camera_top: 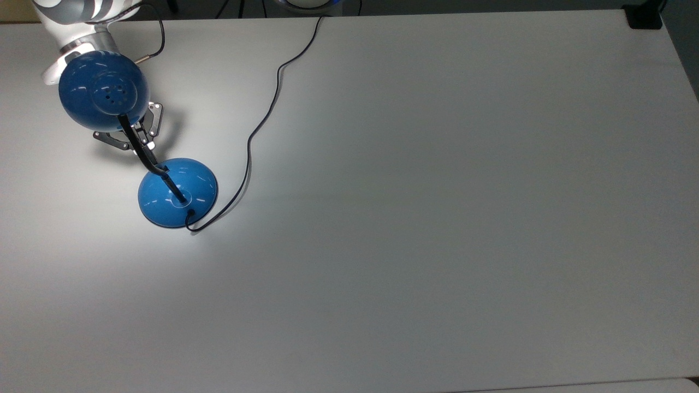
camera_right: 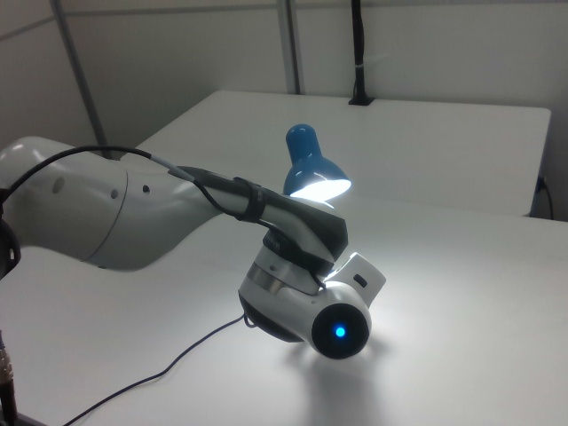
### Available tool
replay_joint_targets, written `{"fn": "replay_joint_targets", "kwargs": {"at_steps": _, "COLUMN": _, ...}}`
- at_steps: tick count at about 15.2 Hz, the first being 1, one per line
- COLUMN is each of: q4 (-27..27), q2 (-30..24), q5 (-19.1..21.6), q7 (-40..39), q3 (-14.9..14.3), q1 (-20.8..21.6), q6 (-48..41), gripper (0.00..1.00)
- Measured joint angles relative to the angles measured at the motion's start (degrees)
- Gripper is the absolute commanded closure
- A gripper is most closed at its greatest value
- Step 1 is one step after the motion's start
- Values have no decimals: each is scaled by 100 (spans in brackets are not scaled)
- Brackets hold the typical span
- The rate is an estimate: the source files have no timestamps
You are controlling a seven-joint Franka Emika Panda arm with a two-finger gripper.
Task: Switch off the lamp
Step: 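Press the switch on the lamp base with the gripper fingertips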
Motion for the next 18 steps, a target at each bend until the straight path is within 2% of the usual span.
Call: {"fn": "replay_joint_targets", "kwargs": {"at_steps": 18, "q4": 18, "q2": 104, "q5": 3, "q7": 0, "q3": 6, "q1": 18, "q6": 63, "gripper": 100}}
